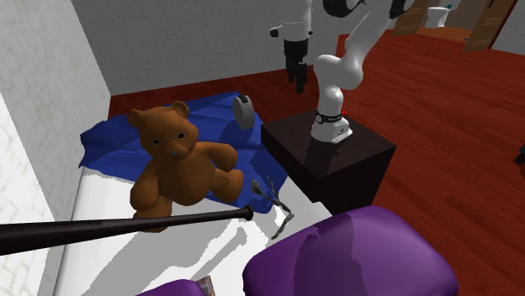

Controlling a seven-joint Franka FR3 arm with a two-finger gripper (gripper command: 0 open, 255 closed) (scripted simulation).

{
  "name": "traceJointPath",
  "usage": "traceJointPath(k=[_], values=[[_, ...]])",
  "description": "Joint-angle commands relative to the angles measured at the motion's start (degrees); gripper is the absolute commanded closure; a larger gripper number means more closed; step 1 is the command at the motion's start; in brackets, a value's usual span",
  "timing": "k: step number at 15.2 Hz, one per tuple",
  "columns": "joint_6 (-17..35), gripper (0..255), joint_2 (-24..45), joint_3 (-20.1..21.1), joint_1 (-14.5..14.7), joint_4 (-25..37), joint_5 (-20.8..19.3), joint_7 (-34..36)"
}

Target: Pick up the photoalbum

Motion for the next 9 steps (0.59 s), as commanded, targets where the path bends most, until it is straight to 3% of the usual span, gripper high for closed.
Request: traceJointPath(k=[1,9], values=[[3.49,0,2.32,3.14,-0.56,-1.1,0.78,4.39],[17.41,0,15.76,16.14,-4.19,-2.55,0.96,22.92]])
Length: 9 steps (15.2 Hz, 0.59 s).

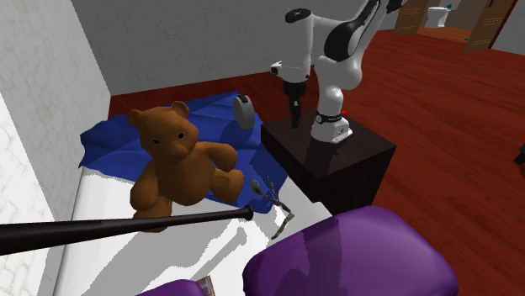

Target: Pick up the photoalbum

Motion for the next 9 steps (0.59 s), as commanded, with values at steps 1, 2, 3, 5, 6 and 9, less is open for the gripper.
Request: traceJointPath(k=[1,2,3,5,6,9], values=[[3.81,0,4.69,3.68,-1.35,0.47,-0.82,5.7],[5.51,0,7.09,5.32,-2.21,0.8,-1.65,8.41],[7.18,0,9.62,6.92,-3.12,1.23,-2.73,11.26],[10.35,0,15.14,9.98,-5.06,2.34,-5.78,17.45],[11.8,0,18.14,11.37,-6.04,3.03,-7.81,20.85],[15.29,0,28.08,14.2,-8.23,5.71,-16.09,32.27]])
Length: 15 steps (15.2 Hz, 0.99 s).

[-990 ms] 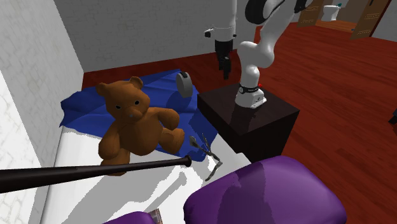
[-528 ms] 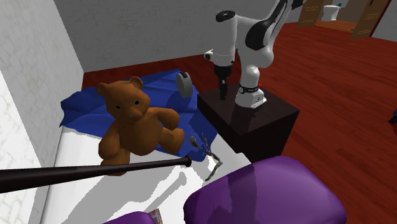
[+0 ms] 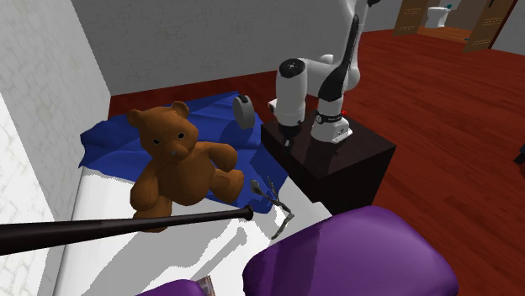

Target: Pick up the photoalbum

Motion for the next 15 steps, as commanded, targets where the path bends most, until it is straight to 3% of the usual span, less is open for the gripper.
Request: traceJointPath(k=[1,4,7,12,15], values=[[2.1,0,7.44,1.26,-1.05,2.26,-6.66,8.66],[3.19,0,17.65,-0.72,0.73,6.22,-16.1,20.09],[3.38,0,26.34,-5.25,4.81,10.81,-22.73,28.9],[3.03,0,38.69,-12.41,10.98,19.43,-28.87,39.11],[3.78,0,42.04,-14.27,12.45,21.44,-30.27,40.97]])
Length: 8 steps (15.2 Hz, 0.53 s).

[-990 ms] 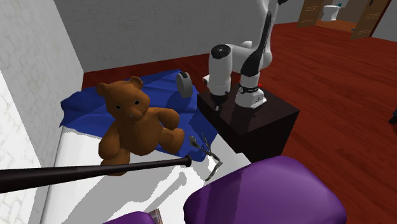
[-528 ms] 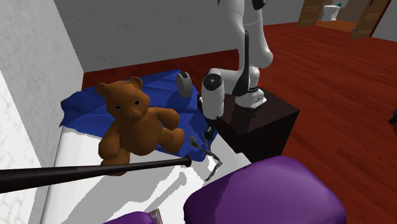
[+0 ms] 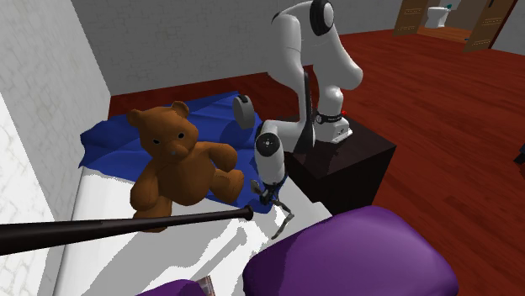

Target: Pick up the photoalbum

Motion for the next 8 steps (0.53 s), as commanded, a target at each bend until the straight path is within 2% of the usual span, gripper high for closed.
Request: traceJointPath(k=[1,7,8], values=[[0.83,0,1.91,-1.04,0.81,0.84,-1.04,1.02],[2.67,0,5.16,-2.66,2.01,2.07,-2.8,2.13],[2.69,255,5.24,-2.7,2.02,2.11,-2.84,2.13]])
